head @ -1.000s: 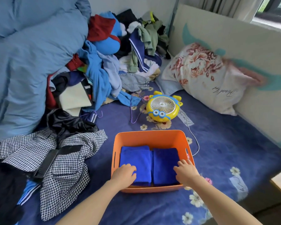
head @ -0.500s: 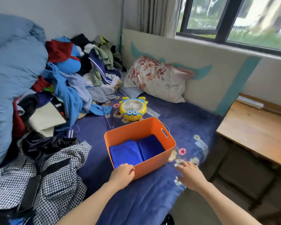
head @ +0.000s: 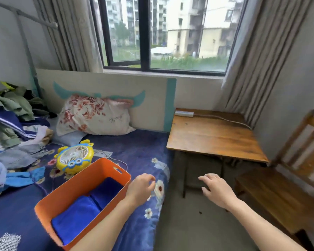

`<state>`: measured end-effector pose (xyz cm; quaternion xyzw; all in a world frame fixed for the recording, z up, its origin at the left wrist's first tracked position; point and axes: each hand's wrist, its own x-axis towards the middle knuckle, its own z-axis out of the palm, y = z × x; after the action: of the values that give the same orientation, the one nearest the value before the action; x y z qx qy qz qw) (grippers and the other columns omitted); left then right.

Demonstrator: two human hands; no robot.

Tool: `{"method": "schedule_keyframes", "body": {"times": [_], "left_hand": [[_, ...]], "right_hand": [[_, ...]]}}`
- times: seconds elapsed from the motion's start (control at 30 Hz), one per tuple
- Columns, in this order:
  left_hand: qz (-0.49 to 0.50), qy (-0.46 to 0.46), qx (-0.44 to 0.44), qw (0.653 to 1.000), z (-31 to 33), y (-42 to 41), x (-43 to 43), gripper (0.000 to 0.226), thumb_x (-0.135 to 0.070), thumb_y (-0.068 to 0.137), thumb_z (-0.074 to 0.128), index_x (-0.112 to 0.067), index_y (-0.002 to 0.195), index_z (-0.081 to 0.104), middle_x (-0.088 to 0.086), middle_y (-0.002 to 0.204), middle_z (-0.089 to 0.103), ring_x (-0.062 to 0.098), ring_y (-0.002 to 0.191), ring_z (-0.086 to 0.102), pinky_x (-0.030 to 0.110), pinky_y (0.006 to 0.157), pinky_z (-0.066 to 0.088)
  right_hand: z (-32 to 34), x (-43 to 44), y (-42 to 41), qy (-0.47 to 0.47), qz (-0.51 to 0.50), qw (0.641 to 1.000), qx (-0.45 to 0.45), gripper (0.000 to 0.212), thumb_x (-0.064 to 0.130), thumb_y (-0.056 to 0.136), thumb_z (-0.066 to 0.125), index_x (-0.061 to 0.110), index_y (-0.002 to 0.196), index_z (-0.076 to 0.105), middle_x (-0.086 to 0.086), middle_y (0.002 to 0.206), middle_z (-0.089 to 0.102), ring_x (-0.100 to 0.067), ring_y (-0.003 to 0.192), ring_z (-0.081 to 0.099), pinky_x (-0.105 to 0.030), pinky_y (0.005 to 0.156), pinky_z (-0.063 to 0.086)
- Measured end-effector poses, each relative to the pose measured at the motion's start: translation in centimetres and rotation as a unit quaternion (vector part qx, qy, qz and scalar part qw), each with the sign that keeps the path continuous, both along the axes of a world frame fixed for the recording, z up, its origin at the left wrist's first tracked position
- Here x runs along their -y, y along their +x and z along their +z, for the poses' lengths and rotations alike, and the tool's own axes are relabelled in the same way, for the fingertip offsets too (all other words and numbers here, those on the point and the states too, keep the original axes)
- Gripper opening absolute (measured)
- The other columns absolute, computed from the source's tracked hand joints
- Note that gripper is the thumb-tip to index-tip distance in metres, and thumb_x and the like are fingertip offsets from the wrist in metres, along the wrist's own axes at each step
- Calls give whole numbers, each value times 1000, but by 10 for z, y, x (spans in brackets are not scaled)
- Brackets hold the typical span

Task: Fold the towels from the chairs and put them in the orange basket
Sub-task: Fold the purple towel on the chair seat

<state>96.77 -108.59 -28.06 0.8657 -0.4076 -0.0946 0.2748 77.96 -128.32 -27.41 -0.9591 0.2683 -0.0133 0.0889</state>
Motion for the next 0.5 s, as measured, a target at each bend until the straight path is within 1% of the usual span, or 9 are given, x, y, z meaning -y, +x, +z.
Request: {"method": "schedule_keyframes", "body": {"times": [0.1,0.17,0.27,0.33,0.4,0.5], "left_hand": [[-64,-6,17,998,14,-28,66,26,-21,95,44,-14,110,64,2,111,62,19,107,56,25,83,40],[-100,-19,17,995,23,-49,108,26,-22,95,44,-16,110,64,-2,112,62,16,106,56,24,83,40],[-169,-36,24,985,23,-88,166,25,-23,94,45,-17,110,64,-4,115,62,13,104,57,24,86,42],[-241,-19,21,970,15,-131,208,26,-23,95,44,-18,110,64,-4,116,62,13,105,57,22,84,41],[-311,-7,25,950,11,-174,241,26,-24,96,43,-19,111,64,-5,115,61,13,105,57,21,81,40],[-408,-4,24,913,10,-240,281,26,-24,96,43,-17,111,64,-4,112,62,14,105,57,21,81,41]], "right_hand": [[0,42,-50,12,-72,997,18,44,29,94,45,24,137,43,0,141,43,-15,133,37,-24,104,31],[3,69,-82,10,-124,992,37,43,29,93,47,25,136,45,0,140,44,-17,130,40,-25,104,32],[4,95,-138,15,-194,979,51,43,27,93,46,23,136,45,1,140,44,-17,132,37,-26,105,32],[-4,102,-194,21,-260,965,37,42,26,93,46,21,135,45,1,139,45,-17,134,34,-28,106,32],[-11,102,-244,26,-320,946,44,42,24,92,47,19,133,47,-1,137,47,-19,133,36,-29,106,32],[-12,91,-317,30,-424,903,59,42,21,92,47,17,134,46,-1,137,47,-19,132,37,-27,105,30]]}}
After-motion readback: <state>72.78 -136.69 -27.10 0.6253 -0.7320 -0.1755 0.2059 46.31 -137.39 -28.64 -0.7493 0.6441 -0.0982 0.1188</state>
